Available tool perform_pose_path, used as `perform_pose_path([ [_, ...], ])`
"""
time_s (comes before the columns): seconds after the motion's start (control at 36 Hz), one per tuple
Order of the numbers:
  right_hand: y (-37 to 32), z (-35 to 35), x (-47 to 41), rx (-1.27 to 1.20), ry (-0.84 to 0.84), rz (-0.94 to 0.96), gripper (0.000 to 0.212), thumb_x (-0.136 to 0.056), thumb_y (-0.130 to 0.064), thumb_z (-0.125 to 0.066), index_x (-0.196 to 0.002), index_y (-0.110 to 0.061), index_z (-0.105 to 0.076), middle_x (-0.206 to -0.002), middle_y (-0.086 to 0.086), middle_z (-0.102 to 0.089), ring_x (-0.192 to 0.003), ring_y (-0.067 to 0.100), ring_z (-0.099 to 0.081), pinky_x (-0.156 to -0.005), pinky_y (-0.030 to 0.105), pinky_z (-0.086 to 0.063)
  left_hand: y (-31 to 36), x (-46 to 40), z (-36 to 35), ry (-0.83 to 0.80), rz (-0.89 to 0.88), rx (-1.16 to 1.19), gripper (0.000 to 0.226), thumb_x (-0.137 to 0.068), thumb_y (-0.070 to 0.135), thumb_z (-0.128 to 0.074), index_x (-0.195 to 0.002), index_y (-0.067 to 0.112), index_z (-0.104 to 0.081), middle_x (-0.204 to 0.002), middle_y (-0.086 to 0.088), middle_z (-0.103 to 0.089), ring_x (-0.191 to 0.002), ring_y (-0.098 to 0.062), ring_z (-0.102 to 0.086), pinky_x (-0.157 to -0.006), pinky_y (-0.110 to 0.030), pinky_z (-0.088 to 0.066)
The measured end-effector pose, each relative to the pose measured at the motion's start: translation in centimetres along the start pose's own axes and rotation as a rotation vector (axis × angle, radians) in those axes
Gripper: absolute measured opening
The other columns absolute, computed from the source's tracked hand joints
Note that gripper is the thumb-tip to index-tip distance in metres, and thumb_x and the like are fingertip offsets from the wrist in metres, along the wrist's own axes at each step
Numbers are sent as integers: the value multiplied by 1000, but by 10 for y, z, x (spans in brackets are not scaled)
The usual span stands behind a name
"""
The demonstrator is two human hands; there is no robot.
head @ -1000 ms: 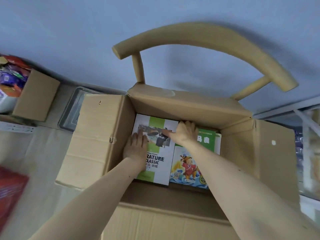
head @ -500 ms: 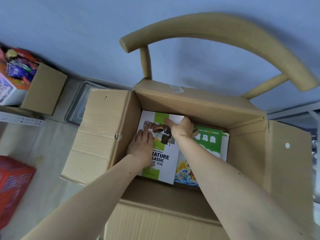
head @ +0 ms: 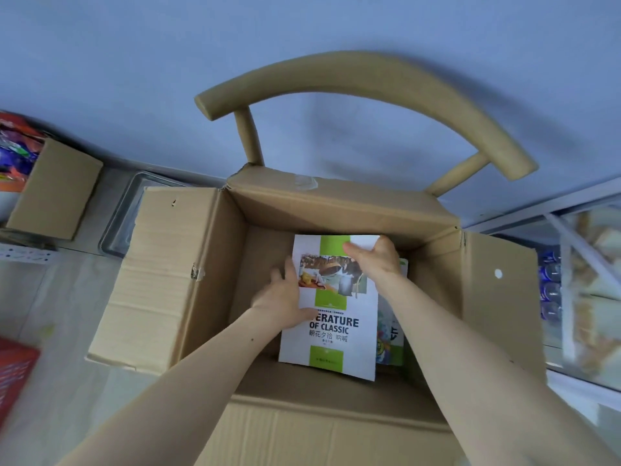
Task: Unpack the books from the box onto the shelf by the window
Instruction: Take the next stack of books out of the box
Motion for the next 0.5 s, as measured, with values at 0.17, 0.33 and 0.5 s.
perform_pose_path([
  [0.17,29,23,-10,158,115,-32,63,-79,-48,-76,-120,-5,-52,-132,17,-53,-125,36,-46,-94,40,-44,27,-12,-25,-9,48,154,109,-81,47,-74,-149,-5,-7,-149,-22,-25,-132,-35,-41,-105,-39,-42],
  [0.33,39,20,-15,225,174,-87,74,-76,-54,-75,-130,-10,-48,-143,15,-34,-132,37,-30,-97,44,-39,13,-25,-23,65,217,505,59,-70,35,-86,-109,9,-50,-107,-5,-59,-91,-21,-58,-73,-30,-49],
  [0.5,44,22,-23,146,170,-86,75,-79,-50,-73,-136,-12,-43,-142,16,-44,-132,38,-34,-103,39,-32,5,-30,-40,7,354,916,56,-62,24,-92,-104,6,-59,-100,-11,-70,-84,-26,-69,-79,-42,-59],
])
Point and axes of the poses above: each hand's wrist, its own x-axis away from the middle knuckle, its own z-axis out of the back of the hand, y = z × x, the point moved 10 cm from there along -x, towards the middle knuckle
